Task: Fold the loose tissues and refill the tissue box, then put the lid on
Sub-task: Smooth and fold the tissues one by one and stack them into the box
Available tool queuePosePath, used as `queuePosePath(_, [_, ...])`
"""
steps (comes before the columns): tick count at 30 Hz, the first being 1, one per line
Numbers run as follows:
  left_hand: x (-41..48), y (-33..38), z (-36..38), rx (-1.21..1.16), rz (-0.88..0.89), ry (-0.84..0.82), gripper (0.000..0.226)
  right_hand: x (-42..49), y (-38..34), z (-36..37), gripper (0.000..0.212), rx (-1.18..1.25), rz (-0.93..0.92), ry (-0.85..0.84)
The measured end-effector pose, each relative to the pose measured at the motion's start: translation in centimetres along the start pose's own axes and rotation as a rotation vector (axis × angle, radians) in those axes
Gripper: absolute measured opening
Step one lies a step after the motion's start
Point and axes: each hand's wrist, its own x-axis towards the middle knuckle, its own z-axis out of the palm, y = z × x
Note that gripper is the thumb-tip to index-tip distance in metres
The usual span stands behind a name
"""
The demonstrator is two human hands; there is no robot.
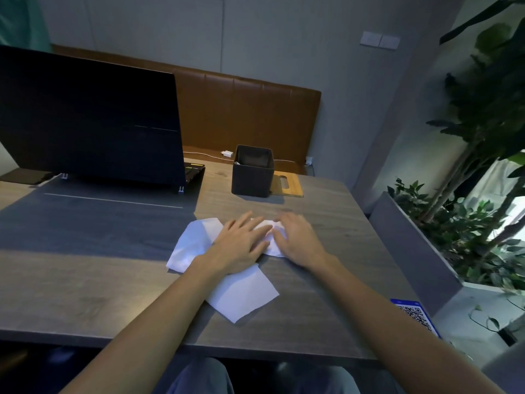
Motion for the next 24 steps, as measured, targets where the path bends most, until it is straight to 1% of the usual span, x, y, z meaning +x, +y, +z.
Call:
queuePosePath(2, [0.0,0.4,0.1,0.052,-0.009,-0.102,0.055,-0.9,-0.2,0.4,0.046,-0.014,-0.035,-0.106])
queuePosePath(4, [-0.1,0.6,0.0,0.076,-0.054,-0.178,0.059,-1.4,-0.1,0.6,0.057,-0.045,0.002,-0.218])
queuePosePath(6, [-0.2,0.8,-0.1,0.094,-0.081,-0.201,0.061,-1.7,0.4,0.4,0.065,-0.082,0.066,-0.313])
queuePosePath(8, [-0.2,0.8,0.0,0.095,-0.088,-0.203,0.061,-2.0,1.0,0.1,0.07,-0.122,0.119,-0.364])
queuePosePath(13, [-0.1,0.5,0.5,0.101,-0.092,-0.186,0.062,-3.0,1.2,-0.4,0.07,-0.184,0.199,-0.364])
queuePosePath(16, [-0.1,0.6,0.5,0.104,-0.094,-0.172,0.061,-3.2,-0.1,-0.4,0.065,-0.191,0.117,-0.301])
queuePosePath(18, [0.0,0.7,0.5,0.11,-0.101,-0.173,0.061,-2.8,-1.2,-0.1,0.062,-0.158,0.048,-0.302])
queuePosePath(21, [-0.2,0.6,0.4,0.098,-0.12,-0.191,0.061,-2.3,-1.9,0.6,0.061,-0.107,0.047,-0.356])
queuePosePath(24, [-0.2,0.5,0.2,0.089,-0.126,-0.199,0.062,-2.7,-1.5,0.9,0.065,-0.126,0.087,-0.322])
